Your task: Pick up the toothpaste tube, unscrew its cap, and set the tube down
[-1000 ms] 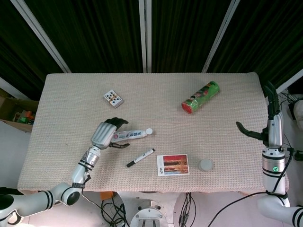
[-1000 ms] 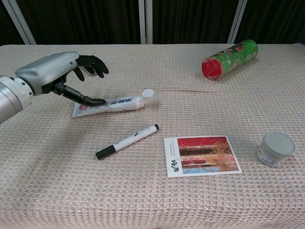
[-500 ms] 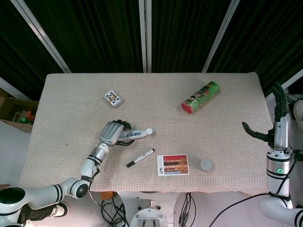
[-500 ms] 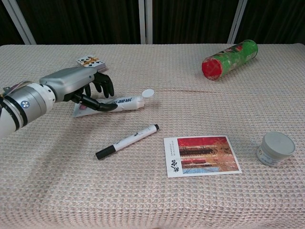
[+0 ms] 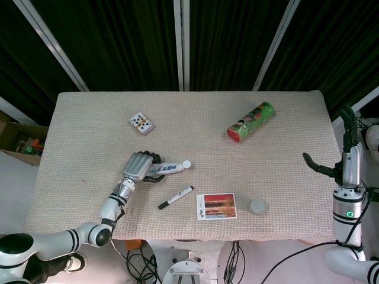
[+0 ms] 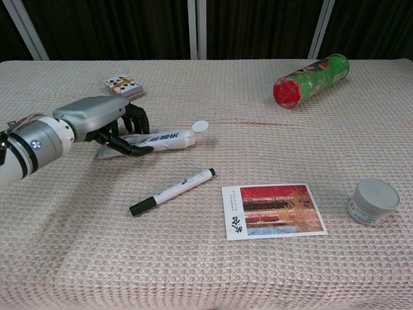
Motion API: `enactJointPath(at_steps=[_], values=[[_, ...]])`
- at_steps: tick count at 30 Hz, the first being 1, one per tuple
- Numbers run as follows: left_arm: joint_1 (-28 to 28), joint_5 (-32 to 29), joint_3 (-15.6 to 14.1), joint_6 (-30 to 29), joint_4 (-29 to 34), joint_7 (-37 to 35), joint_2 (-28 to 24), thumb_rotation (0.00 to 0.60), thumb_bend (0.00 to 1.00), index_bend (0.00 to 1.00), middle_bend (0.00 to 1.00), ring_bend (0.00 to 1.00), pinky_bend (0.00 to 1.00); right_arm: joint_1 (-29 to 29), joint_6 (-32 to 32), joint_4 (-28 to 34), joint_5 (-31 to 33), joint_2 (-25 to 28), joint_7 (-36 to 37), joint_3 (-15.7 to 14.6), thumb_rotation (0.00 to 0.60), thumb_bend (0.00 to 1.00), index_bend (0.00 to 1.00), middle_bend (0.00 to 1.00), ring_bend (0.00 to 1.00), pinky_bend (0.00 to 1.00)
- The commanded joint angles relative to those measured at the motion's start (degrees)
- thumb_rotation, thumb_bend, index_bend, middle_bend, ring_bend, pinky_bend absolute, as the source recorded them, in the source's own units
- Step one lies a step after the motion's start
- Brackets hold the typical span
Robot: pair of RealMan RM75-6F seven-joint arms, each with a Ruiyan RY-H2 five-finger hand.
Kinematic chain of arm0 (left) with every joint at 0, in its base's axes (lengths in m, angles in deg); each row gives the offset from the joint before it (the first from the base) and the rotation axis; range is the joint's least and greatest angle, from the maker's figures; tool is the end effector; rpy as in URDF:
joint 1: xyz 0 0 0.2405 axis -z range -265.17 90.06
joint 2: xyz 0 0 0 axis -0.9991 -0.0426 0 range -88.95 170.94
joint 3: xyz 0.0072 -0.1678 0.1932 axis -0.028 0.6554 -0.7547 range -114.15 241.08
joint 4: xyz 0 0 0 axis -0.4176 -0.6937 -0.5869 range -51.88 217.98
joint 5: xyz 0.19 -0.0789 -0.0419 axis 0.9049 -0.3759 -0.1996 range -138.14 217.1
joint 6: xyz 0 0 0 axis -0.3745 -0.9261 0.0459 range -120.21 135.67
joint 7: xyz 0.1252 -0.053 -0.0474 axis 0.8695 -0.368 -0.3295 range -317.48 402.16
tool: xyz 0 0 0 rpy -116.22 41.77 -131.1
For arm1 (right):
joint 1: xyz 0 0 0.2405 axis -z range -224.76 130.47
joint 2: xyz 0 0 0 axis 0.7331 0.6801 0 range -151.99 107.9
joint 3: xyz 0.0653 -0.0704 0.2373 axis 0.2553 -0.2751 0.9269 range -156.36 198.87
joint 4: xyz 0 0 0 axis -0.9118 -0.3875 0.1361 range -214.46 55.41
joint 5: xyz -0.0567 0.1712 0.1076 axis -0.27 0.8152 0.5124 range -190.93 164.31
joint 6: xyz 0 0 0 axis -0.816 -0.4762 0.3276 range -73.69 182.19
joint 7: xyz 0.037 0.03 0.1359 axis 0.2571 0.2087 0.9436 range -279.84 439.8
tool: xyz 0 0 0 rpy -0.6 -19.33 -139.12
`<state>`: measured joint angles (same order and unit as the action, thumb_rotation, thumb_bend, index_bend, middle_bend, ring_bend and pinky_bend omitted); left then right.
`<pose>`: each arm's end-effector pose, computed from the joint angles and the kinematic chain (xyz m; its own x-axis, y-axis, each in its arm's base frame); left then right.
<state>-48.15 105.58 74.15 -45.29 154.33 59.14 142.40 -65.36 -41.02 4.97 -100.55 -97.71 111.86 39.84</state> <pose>-0.1655 0.3336 -0.0747 0.4000 0.3184 0.8595 0.8984 -0.3218 -0.2989 -0.2302 -0.2841 0.1752 -0.3337 0.2926 0.8961 -0.8772 -0.4444 -0.1815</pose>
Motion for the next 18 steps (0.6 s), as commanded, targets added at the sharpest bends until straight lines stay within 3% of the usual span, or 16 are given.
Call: enactJointPath(at_steps=[1, 12, 18], values=[[0.23, 0.02, -0.11, -0.25, -0.73, 0.27, 0.55, 0.37, 0.23, 0.42, 0.43, 0.35, 0.44, 0.12, -0.08, 0.05, 0.1, 0.12, 0.13, -0.01, 0.356, 0.16, 0.0, 0.0, 0.0, 0.0], [0.49, 0.84, -0.02, -1.15, -2.36, -1.96, 1.85, 0.587, 0.27, 0.5, 0.51, 0.43, 0.5, 0.39, 0.31, -0.2, 0.47, 0.04, 0.41, -0.52, 0.357, 0.16, 0.0, 0.0, 0.0, 0.0], [0.43, 2.63, 0.07, -2.34, -2.93, -4.79, 2.15, 0.6, 0.3, 0.57, 0.57, 0.49, 0.55, 0.43, 0.47, -0.39, 0.59, -0.17, 0.44, -0.7, 0.357, 0.16, 0.0, 0.0, 0.0, 0.0]])
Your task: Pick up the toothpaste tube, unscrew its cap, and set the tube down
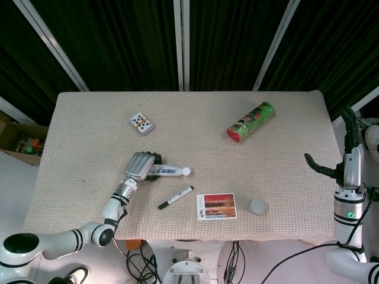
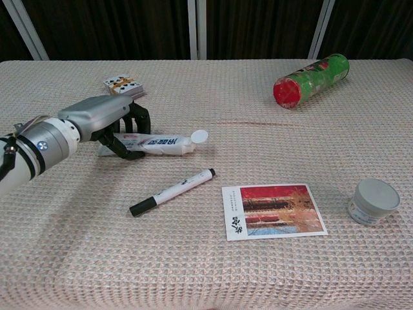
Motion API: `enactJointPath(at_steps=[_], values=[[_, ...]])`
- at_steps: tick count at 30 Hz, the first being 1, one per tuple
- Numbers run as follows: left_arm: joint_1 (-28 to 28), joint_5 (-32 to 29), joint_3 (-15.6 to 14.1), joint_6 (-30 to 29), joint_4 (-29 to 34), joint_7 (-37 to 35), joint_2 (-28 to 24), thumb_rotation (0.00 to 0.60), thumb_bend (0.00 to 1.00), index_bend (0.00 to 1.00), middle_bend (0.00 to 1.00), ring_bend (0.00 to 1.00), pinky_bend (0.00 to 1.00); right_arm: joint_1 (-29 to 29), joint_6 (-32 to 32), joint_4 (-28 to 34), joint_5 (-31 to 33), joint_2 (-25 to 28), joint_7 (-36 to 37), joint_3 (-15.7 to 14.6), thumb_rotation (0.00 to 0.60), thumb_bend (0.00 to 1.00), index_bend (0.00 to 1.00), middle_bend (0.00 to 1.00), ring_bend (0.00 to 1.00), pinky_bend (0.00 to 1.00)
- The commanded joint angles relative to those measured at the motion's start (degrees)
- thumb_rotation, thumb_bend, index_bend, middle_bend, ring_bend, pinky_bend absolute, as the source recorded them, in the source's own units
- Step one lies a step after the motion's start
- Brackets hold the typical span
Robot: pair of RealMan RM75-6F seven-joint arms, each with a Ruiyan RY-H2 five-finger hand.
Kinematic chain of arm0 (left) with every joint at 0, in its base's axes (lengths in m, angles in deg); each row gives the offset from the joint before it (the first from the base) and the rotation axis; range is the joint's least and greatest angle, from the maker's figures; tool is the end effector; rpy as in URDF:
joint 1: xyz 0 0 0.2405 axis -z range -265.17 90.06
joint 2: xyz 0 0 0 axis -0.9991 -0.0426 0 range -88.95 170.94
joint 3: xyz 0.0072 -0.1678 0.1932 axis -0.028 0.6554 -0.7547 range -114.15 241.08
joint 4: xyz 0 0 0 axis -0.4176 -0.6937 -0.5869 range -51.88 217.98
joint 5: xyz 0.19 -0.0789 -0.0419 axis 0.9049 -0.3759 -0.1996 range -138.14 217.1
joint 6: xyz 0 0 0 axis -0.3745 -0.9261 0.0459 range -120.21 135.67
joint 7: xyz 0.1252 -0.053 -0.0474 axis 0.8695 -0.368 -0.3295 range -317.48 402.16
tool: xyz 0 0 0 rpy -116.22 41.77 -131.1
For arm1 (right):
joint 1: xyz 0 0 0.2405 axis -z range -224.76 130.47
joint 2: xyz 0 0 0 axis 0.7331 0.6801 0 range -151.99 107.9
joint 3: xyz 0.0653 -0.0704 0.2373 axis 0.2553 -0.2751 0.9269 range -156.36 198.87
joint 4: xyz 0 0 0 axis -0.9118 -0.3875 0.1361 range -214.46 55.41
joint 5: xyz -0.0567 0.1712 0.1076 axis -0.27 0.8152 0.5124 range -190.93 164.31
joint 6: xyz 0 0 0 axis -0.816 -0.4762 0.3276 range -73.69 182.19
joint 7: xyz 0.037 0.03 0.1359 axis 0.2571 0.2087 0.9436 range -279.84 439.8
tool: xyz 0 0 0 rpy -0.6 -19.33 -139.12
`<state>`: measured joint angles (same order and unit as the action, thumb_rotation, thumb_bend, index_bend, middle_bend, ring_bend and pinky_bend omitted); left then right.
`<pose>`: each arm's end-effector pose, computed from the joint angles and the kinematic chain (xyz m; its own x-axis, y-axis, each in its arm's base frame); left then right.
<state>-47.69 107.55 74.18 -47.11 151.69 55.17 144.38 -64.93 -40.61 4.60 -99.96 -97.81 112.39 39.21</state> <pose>-0.1607 0.3363 -0.0786 0.3560 0.2953 0.8866 0.9109 -0.3216 -0.2587 -0.2359 -0.2822 0.1726 -0.3307 0.2851 0.8996 -0.8853 -0.4239 -0.1911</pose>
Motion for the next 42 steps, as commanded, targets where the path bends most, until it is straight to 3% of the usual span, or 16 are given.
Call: enactJointPath(at_steps=[1, 11, 21, 29, 34, 39, 42], values=[[-0.04, 1.09, 0.02, -0.87, -0.58, -1.31, 0.34, 0.6, 0.31, 0.58, 0.58, 0.5, 0.56, -0.01, 0.1, -0.02, -0.04, -0.11, -0.18, -0.13, 0.357, 0.16, 0.0, 0.0, 0.0, 0.0], [-0.14, 3.47, 0.64, -3.11, -3.46, -6.84, 2.43, 0.6, 0.35, 0.77, 0.74, 0.66, 0.7, 0.1, 0.36, -0.01, 0.06, -0.31, -0.84, -0.48, 0.357, 0.16, 0.0, 0.0, 0.0, 0.0], [0.12, 8.58, 0.21, -3.2, -6.02, -22.22, 2.39, 0.6, 0.31, 0.85, 0.85, 0.75, 0.79, 0.15, 0.5, 0.1, -0.16, -0.35, -1.18, -0.75, 0.358, 0.16, 0.0, 0.0, 0.0, 0.0], [0.06, 11.81, 0.64, -4.68, -5.13, -36.63, 1.73, 0.6, 0.31, 0.87, 0.87, 0.77, 0.8, -0.42, 1.99, 0.75, -0.5, -0.11, -2.05, -1.32, 0.356, 0.16, 0.0, 0.0, 0.0, 0.0], [1.53, 12.02, 1.63, -3.29, -1.77, -38.42, 0.3, 0.6, 0.31, 0.87, 0.87, 0.77, 0.8, -2.3, 8.86, 6.04, 0.49, 2.8, -7.62, -2.71, 0.349, 0.11, 0.0, 0.0, 0.0, 0.0], [3.72, 10.69, 3.55, -1.06, 2.67, -36.52, -0.59, 0.6, 0.31, 0.87, 0.87, 0.77, 0.8, -5.64, 18.47, 14.61, 4.23, 6.56, -14.97, -2.91, 0.251, 0.02, 0.0, 0.0, 0.0, 0.0], [5.16, 9.23, 4.72, 0.2, 4.44, -33.5, -0.34, 0.6, 0.31, 0.87, 0.87, 0.77, 0.81, -8.1, 22.08, 18.4, 5.66, 7.26, -19.12, -2.07, 0.224, 0.0, 0.0, 0.0, 0.0, 0.0]])
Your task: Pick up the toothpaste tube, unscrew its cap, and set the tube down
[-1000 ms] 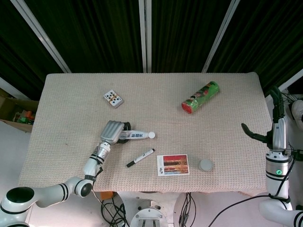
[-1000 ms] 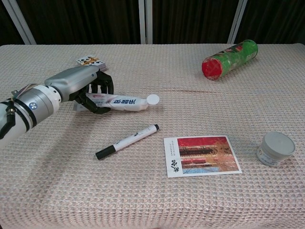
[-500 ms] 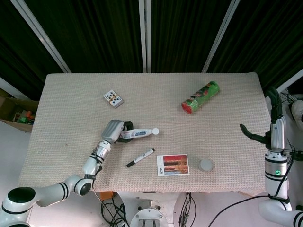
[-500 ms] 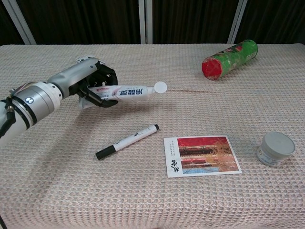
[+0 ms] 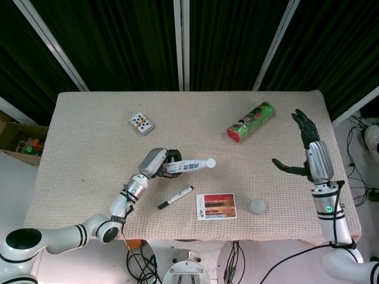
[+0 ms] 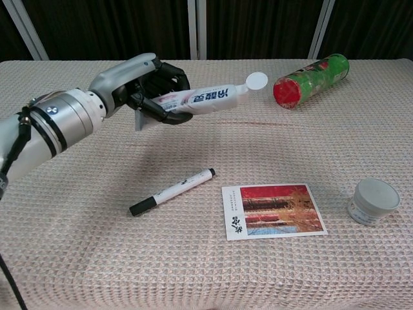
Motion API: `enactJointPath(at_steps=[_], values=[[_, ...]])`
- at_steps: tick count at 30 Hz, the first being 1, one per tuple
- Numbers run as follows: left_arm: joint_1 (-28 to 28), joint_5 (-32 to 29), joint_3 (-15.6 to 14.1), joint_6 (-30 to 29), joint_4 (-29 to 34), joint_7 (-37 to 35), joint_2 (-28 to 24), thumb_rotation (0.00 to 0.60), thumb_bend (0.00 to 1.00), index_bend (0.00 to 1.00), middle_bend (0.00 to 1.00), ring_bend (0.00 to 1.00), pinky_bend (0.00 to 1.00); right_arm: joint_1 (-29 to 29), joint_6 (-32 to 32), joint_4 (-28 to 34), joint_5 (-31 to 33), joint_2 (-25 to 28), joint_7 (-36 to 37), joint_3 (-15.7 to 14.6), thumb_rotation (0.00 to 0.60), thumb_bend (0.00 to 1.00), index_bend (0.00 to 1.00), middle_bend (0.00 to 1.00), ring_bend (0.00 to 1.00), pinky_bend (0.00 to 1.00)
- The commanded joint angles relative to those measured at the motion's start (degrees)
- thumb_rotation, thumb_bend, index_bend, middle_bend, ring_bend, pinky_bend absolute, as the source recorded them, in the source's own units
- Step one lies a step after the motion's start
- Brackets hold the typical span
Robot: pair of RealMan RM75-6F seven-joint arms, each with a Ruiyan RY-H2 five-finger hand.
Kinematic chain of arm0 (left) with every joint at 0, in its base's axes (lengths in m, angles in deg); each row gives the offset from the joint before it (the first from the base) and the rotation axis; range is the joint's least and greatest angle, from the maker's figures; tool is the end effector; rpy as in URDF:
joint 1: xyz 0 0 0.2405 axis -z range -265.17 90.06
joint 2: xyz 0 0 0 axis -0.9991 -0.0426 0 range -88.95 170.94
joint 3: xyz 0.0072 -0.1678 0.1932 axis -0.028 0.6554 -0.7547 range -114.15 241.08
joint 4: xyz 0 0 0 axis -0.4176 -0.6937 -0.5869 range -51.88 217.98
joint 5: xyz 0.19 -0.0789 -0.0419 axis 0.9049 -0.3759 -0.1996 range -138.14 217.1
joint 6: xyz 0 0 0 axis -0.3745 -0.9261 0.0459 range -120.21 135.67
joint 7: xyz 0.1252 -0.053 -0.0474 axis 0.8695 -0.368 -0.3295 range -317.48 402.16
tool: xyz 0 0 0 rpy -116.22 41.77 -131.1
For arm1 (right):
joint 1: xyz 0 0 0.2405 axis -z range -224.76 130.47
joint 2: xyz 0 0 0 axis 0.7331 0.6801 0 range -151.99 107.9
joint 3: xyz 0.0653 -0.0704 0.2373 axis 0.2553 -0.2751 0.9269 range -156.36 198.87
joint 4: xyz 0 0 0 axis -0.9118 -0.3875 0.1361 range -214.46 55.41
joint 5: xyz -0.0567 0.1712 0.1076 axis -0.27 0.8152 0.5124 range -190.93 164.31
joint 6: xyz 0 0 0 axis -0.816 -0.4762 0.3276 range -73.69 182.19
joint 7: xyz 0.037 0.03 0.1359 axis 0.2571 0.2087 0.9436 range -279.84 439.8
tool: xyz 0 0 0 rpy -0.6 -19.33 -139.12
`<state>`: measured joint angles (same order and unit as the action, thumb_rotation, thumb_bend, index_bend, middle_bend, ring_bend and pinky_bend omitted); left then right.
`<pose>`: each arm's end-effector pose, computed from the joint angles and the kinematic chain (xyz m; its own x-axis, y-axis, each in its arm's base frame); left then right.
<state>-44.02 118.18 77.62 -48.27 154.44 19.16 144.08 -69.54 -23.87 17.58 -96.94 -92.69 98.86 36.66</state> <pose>-0.1006 0.3426 -0.0685 -0.1735 0.4398 0.8812 0.8848 -0.3233 0.3355 -0.1947 -0.2951 0.1377 -0.1562 0.0231 0.9875 -0.9337 -0.3296 -0.1399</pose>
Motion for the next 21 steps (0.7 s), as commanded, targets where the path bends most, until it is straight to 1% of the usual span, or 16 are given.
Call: enactJointPath(at_steps=[1, 5, 10, 15, 21], values=[[2.05, -2.17, 1.81, 1.86, 2.31, 3.63, 0.22, 0.6, 0.31, 0.87, 0.87, 0.77, 0.81, -4.51, 6.54, 6.69, 3.16, 2.09, -7.19, 0.85, 0.217, 0.0, 0.0, 0.0, 0.0, 0.0], [3.68, -5.05, 3.65, 3.2, 4.0, 6.27, 1.45, 0.6, 0.31, 0.87, 0.87, 0.77, 0.81, -7.85, 9.87, 9.07, 4.99, 0.63, -12.16, 1.83, 0.194, 0.0, 0.0, 0.0, 0.0, 0.0], [5.45, -9.26, 6.41, 4.53, 5.21, 7.29, 3.49, 0.6, 0.31, 0.87, 0.87, 0.77, 0.81, -10.89, 11.25, 8.43, 7.68, -3.81, -15.95, 2.7, 0.171, 0.0, 0.0, 0.0, 0.0, 0.0], [6.88, -12.89, 8.9, 5.49, 5.2, 6.97, 5.31, 0.6, 0.31, 0.87, 0.87, 0.77, 0.81, -11.98, 9.2, 5.21, 6.84, -8.81, -14.52, 3.05, 0.154, 0.0, 0.0, 0.0, 0.0, 0.0], [8.58, -14.14, 10.27, 6.32, 4.83, 6.88, 6.37, 0.6, 0.31, 0.87, 0.87, 0.78, 0.81, -14.14, 11.05, 1.66, 8.23, -11.9, -11.9, 3.93, 0.151, 0.0, 0.0, 0.0, 0.0, 0.0]])
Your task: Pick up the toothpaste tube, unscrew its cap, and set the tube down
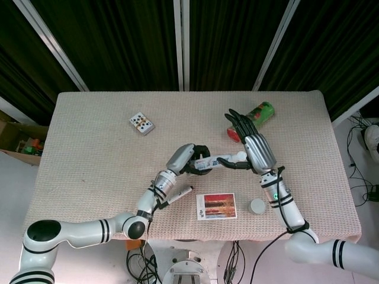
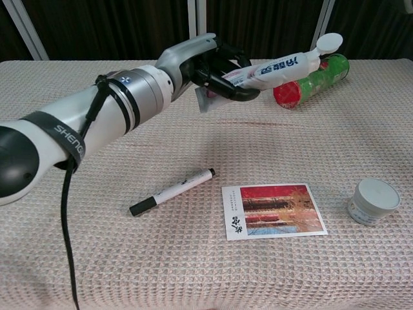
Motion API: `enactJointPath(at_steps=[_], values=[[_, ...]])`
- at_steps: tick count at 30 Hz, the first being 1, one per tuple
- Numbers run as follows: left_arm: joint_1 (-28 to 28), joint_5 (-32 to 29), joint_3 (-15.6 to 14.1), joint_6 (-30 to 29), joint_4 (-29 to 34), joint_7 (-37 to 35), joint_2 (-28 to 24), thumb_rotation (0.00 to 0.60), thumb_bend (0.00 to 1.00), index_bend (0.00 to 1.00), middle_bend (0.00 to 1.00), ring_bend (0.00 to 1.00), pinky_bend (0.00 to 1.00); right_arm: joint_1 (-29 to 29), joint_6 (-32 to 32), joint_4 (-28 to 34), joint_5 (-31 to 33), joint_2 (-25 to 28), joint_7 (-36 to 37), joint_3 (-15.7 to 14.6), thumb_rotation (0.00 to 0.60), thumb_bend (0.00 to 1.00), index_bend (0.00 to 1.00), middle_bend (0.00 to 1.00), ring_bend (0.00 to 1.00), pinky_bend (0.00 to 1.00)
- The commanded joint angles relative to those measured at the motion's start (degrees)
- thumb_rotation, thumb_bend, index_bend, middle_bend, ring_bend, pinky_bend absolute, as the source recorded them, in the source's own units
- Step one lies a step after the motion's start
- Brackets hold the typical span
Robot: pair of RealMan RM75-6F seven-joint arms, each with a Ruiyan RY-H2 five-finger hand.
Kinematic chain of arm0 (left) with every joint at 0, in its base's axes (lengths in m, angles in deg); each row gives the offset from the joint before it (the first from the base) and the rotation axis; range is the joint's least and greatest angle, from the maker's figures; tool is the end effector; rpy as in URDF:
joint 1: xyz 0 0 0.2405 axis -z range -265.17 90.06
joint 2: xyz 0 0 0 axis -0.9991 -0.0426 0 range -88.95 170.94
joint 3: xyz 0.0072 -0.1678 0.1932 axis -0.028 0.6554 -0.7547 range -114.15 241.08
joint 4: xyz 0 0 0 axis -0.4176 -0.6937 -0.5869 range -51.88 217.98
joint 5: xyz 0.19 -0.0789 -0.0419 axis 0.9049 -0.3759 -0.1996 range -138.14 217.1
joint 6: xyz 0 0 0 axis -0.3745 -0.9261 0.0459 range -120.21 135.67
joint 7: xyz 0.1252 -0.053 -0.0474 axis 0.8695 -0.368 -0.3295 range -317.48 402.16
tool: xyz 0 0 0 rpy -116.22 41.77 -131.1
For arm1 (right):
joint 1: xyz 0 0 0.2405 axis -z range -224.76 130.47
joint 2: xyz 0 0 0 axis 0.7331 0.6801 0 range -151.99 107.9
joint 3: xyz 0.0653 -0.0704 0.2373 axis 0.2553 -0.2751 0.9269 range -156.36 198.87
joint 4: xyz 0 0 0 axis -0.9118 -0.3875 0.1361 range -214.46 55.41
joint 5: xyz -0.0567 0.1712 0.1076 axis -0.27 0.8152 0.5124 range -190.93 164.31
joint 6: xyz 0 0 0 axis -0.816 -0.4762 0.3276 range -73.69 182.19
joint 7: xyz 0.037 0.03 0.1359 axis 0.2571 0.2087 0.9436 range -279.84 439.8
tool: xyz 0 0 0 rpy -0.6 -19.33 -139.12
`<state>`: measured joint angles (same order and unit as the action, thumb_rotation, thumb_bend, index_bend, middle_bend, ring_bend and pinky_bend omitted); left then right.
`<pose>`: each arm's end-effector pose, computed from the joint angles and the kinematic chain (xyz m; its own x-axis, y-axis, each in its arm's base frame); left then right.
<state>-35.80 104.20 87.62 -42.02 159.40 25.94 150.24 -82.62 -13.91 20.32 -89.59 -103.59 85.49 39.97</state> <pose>-0.0113 0.3482 -0.0882 -0.3392 0.5274 0.7790 0.8301 -0.2217 0.5116 -0.0994 -0.3263 0.0689 -0.1370 -0.1430 0.9802 -0.8894 -0.4179 -0.1852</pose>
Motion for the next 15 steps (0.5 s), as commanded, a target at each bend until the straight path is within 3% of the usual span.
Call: enactJointPath(at_steps=[1, 15], values=[[0.52, -0.25, 0.38, 0.08, -0.18, 0.14, 0.26, 0.6, 0.31, 0.87, 0.87, 0.78, 0.81, -1.34, 1.47, -1.37, 1.08, -1.21, 2.06, 0.78, 0.15, 0.0, 0.0, 0.0, 0.0, 0.0], [0.73, -0.76, 1.09, 0.55, -0.36, -3.0, -0.44, 0.6, 0.31, 0.87, 0.87, 0.78, 0.81, -2.88, 4.06, -4.37, 2.19, -3.17, 8.21, 0.62, 0.148, 0.0, 0.0, 0.0, 0.0, 0.0]])
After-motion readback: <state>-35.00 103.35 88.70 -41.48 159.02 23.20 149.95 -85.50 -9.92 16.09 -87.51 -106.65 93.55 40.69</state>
